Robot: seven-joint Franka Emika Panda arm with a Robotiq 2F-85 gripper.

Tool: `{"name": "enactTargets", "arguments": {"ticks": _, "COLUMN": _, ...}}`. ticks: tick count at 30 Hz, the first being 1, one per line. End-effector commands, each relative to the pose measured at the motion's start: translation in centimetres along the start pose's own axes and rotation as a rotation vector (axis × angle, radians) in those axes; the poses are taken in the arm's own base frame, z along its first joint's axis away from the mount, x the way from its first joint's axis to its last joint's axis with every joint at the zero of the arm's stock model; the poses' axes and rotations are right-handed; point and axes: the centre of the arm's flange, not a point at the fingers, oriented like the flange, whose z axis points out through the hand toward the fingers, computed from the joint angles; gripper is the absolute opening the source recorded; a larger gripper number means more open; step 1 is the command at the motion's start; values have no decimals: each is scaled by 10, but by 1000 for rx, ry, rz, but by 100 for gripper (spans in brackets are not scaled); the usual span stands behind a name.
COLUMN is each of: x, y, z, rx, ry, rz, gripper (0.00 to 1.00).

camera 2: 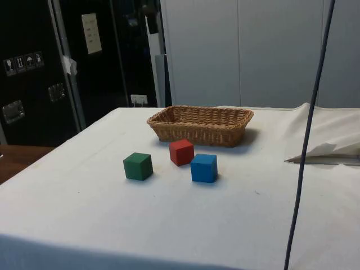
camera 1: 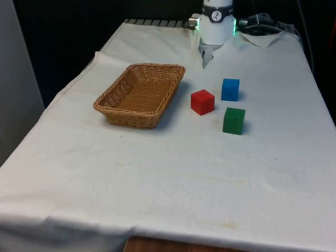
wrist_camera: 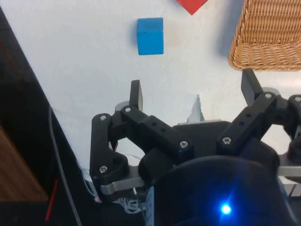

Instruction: Pick up exactly two blocks and place them into the basket.

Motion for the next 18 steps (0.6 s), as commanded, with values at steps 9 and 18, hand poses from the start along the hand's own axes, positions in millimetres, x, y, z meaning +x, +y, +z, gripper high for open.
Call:
{"name": "enactTargets", "arguments": {"ticks": 9, "x": 18, "y": -22, "z": 25, "rx": -34, "ry": -1, "rz": 4, "gripper": 100}}
{"name": "enactTargets", "arguments": {"ticks": 18, "x": 22, "y": -32, "z": 36, "rx": -32, "ry": -4, "rz": 2, "gripper": 100}}
